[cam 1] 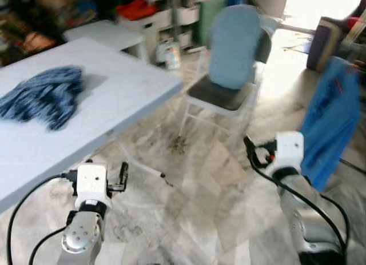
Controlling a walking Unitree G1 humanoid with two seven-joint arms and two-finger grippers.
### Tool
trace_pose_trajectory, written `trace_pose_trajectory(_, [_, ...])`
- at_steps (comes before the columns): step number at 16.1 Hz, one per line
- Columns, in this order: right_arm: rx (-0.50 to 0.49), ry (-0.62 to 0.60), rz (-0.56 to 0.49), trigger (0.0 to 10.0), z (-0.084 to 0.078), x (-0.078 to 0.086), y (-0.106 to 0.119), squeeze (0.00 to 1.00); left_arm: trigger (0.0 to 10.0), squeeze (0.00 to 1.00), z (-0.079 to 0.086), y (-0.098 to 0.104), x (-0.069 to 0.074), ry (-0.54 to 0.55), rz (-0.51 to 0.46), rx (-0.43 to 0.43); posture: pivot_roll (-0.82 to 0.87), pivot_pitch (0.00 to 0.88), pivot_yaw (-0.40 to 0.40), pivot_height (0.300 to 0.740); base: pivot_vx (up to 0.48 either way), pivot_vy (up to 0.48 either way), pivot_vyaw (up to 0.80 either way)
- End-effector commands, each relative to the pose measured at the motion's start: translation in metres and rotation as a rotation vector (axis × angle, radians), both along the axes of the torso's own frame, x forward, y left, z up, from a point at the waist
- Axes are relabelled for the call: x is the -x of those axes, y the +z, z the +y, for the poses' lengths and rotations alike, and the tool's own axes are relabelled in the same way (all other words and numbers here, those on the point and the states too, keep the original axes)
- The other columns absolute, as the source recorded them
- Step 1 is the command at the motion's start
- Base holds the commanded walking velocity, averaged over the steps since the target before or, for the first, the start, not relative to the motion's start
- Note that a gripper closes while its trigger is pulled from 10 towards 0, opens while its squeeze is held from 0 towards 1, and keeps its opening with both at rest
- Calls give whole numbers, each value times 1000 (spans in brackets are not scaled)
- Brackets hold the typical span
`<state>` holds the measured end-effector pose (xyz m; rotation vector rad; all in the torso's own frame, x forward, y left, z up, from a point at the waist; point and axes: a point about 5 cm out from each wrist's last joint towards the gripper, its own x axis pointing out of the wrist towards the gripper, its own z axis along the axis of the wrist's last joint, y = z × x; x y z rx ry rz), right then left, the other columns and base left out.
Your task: Hang hanger
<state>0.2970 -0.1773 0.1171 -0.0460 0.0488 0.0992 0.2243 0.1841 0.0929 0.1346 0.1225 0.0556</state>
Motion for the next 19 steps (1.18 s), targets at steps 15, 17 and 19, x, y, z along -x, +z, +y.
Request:
trace_pose_trajectory(15, [-50,123,-10,10000,26,-10,8,0,10000,0,-6,15,-6,39,-80,23,-26,13,6,740,0,0,800])
trace_pose_trajectory(17, [-52,125,-10,10000,26,-11,8,0,10000,0,-5,15,-6,43,-79,23,-25,16,3,740,0,0,800])
trace_pose_trajectory(19, [-58,127,-6,10000,26,-11,7,0,10000,0,-5,15,-7,45,-79,25,-25,21,4,740,0,0,800])
